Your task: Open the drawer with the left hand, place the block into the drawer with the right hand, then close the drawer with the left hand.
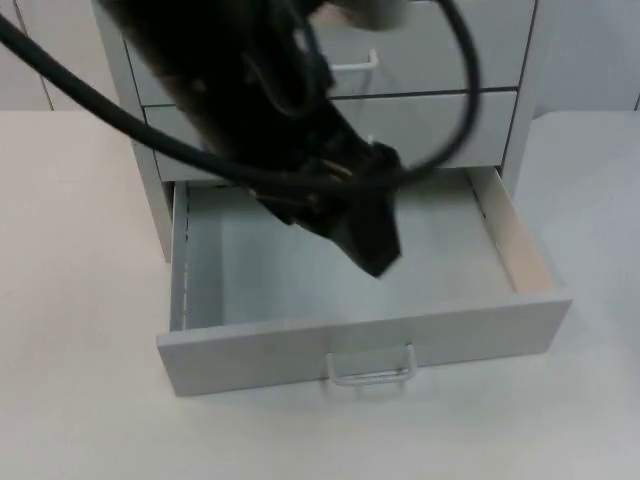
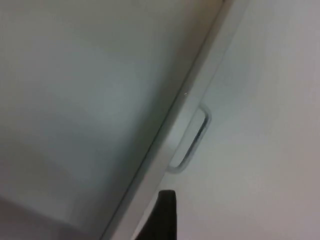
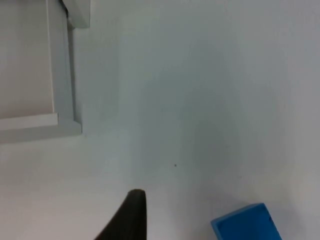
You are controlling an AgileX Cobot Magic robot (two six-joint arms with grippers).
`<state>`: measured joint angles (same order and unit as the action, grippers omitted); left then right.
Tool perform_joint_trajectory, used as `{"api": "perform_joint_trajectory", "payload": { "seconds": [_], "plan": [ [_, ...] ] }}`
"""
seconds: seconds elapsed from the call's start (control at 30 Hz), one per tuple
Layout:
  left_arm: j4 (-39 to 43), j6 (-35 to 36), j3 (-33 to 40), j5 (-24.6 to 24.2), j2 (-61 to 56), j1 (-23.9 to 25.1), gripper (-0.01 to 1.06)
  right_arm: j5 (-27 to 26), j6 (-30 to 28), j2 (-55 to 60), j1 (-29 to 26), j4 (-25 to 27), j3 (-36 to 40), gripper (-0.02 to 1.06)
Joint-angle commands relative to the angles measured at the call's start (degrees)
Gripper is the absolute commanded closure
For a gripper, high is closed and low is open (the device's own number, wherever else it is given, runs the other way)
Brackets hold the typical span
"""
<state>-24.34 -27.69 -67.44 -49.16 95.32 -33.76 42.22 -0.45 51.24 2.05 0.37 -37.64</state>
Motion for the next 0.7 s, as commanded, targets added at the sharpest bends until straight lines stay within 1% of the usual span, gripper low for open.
{"api": "perform_joint_trajectory", "payload": {
  "seconds": [0.0, 0.03, 0.1, 0.17, 0.2, 0.3, 0.37, 0.4, 0.57, 0.6, 0.67],
  "plan": [
    [-2.4, 1.0, 2.9, -0.7, -3.1, 3.2, 0.23, -0.1, -0.2, -0.2, -0.2, 0.0, 0.1, -0.01],
    [-2.4, 1.0, 2.9, -0.7, -3.1, 3.2, 0.23, -0.1, -0.2, -0.2, -0.2, 0.0, 0.1, -0.01],
    [-0.5, 4.1, 5.3, 0.0, -5.1, 5.1, 0.23, -0.1, -0.2, -0.2, -0.2, 0.0, 0.1, -0.01],
    [0.9, 6.9, 9.3, 2.2, -8.1, 7.3, 0.23, -0.1, -0.2, -0.2, -0.2, 0.0, 0.1, -0.01],
    [0.9, 6.9, 9.3, 2.2, -8.1, 7.3, 0.23, -0.1, -0.2, -0.2, -0.2, 0.0, 0.1, -0.01],
    [3.2, 10.3, 13.5, 4.6, -11.8, 10.3, 0.23, -0.1, -0.2, -0.2, -0.2, 0.0, 0.1, -0.01],
    [5.4, 13.6, 15.5, 5.1, -14.3, 12.3, 0.23, -0.1, -0.2, -0.2, -0.2, 0.0, 0.1, -0.01],
    [5.4, 13.6, 15.5, 5.1, -14.3, 12.3, 0.23, -0.1, -0.2, -0.2, -0.2, 0.0, 0.1, -0.01],
    [18.3, 25.3, 18.9, 4.6, -18.8, 17.5, 0.23, -0.1, -0.2, -0.2, -0.2, 0.0, 0.1, -0.01],
    [18.3, 25.3, 18.9, 4.6, -18.8, 17.5, 0.23, -0.1, -0.2, -0.2, -0.2, 0.0, 0.1, -0.01],
    [23.2, 29.7, 19.7, 3.9, -20.6, 18.9, 0.23, -0.1, -0.2, -0.2, -0.2, 0.0, 0.1, -0.01]
  ]
}}
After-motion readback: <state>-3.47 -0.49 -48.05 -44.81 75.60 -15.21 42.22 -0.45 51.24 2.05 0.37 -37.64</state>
